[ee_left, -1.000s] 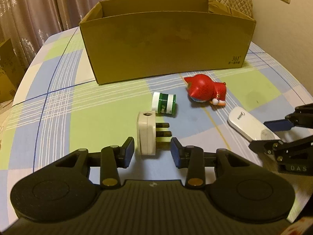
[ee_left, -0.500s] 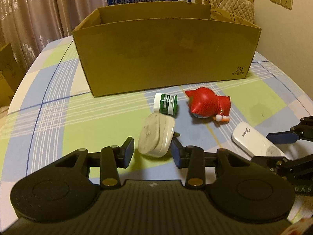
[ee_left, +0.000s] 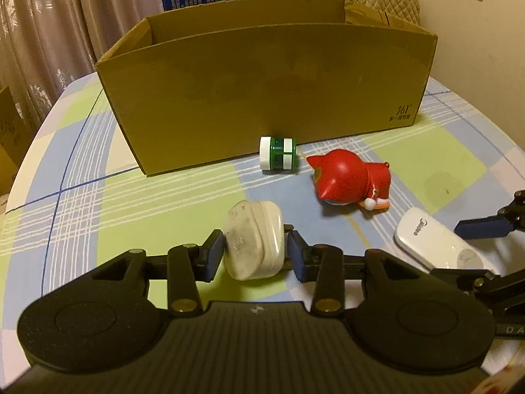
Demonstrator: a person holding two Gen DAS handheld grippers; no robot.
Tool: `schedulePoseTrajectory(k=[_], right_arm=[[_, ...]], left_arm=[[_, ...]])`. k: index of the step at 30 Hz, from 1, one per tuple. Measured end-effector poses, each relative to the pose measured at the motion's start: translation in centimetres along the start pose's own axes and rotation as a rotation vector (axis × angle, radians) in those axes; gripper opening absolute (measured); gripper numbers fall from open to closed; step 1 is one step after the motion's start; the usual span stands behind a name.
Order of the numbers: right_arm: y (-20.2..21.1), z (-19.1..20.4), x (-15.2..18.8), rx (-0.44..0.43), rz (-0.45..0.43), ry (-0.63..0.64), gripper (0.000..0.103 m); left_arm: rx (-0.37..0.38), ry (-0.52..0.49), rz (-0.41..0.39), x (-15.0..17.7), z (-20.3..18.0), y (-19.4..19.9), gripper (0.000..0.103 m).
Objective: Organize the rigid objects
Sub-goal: 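Close left gripper on the white plug adapter, then carry the plug adapter and remote over the box with both grippers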
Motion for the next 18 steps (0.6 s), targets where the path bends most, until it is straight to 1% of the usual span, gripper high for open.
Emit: schedulePoseTrajectory(k=[4, 10, 15, 18], right_arm=[[0.0, -0.1, 0.0, 0.002, -0.002, -0.005, 0.053], [0.0, -0.1, 0.0, 0.002, -0.004, -0.013, 0.053], [0.0, -0.3, -0.1, 0.002, -0.003, -0.030, 0.053], [0.0, -0.1, -0.1, -0.002, -0.002, -0.029, 0.053]], left_arm=[[0.001, 0.001, 0.005, 0.1, 0.1, -0.3, 0.040], [0.018, 0.065, 0.025, 0.3, 0.8, -0.4, 0.038], [0.030, 0.097, 0.050, 0.4, 1.0, 0.1, 0.037], [0.028, 0.115, 0.050, 0.6, 1.0, 0.6, 0.037]])
Point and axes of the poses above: each gripper's, at about its wrist camera, not at the fingertips, and y roughly against the way its jaws point, z to its left, x to its underside, the point moved 2 cm from there along -y, roughly the way its jaws point, and after that the axes turned 12 degrees about -z, right-handed, at the moved point
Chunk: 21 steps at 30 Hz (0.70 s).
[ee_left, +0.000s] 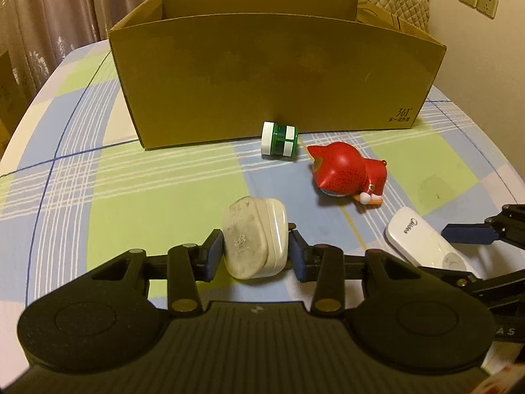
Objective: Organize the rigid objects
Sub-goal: 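Carry the plug adapter and remote over the box with both grippers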
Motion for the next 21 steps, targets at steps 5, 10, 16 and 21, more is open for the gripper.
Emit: schedulePoseTrajectory(k=[5, 10, 16, 21], right_arm=[[0.1, 0.2, 0.1, -0.010, -0.001, 0.002, 0.053], [0.0, 0.5, 0.1, -0.021, 0.001, 0.006, 0.053], [-0.1, 0.6, 0.1, -0.019, -0.008, 0.008, 0.053], [0.0, 0.8, 0.1, -0.010, -0.012, 0.026, 0.041]], left_arm=[[0.001, 0.021, -0.004, 0.3, -0.1, 0.9, 0.037], [-0.001, 0.034, -0.003, 0.3, -0.2, 1.5, 0.037], [-0.003, 0.050, -0.010, -0.1, -0.3, 2.5, 0.037], [-0.007, 0.060, -0.023, -0.6, -0.5, 3.3, 0.037]])
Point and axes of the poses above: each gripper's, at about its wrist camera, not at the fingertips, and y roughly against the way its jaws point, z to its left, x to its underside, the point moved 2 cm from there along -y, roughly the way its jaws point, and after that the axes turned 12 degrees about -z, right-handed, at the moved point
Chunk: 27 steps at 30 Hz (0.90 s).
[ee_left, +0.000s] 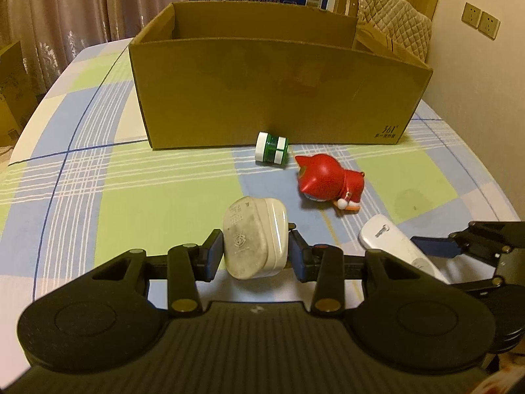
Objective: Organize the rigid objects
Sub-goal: 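Carry the plug adapter and remote over the box with both grippers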
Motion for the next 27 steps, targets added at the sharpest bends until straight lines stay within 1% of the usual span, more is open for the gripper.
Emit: schedulePoseTrajectory(k=[6, 14, 21, 27], right_arm=[[0.1, 0.0, 0.0, 0.008, -0.007, -0.009, 0.038], [2.0, -0.2, -1.2, 0.009, -0.073, -0.044, 0.038], [4.6, -1.0, -2.7, 0.013, -0.125, -0.107, 0.038], [7.1, -1.4, -3.5, 0.024, -0.152, -0.135, 0.038]], left_arm=[[-0.007, 0.014, 0.000, -0.1, -0.4, 1.1, 0.037], [-0.007, 0.012, -0.016, -0.5, -1.6, 3.2, 0.037], [-0.007, 0.014, -0.045, -1.4, -2.4, 5.4, 0.037], [-0.001, 0.013, -0.066, -1.9, -3.3, 7.1, 0.037]])
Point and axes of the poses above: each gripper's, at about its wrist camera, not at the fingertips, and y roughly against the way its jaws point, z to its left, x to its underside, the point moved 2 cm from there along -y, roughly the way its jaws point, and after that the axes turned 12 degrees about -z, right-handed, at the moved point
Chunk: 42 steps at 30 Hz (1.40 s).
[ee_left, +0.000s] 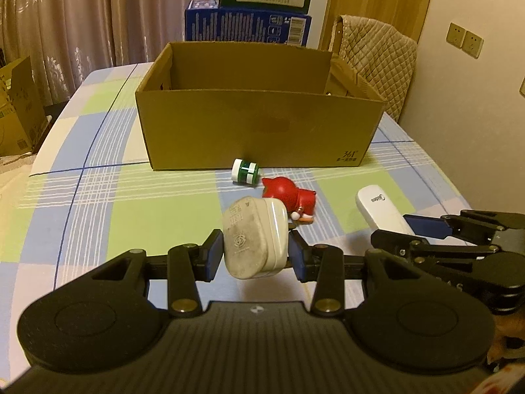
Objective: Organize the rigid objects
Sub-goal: 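Carry the plug adapter and remote over the box with both grippers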
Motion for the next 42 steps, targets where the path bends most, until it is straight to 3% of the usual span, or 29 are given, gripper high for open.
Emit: schedulePoseTrajectory(k=[16, 42], right_arm=[[3.4, -0.1, -0.9, 0.011, -0.029, -0.011, 0.038], [2.7, -1.1, -1.8, 0.020, -0.019, -0.025, 0.038]], left_arm=[[0.003, 0.002, -0.029, -0.7, -1.2, 2.8, 0.037], [0.005, 0.021, -0.039, -1.9, 0.0, 2.0, 0.037]])
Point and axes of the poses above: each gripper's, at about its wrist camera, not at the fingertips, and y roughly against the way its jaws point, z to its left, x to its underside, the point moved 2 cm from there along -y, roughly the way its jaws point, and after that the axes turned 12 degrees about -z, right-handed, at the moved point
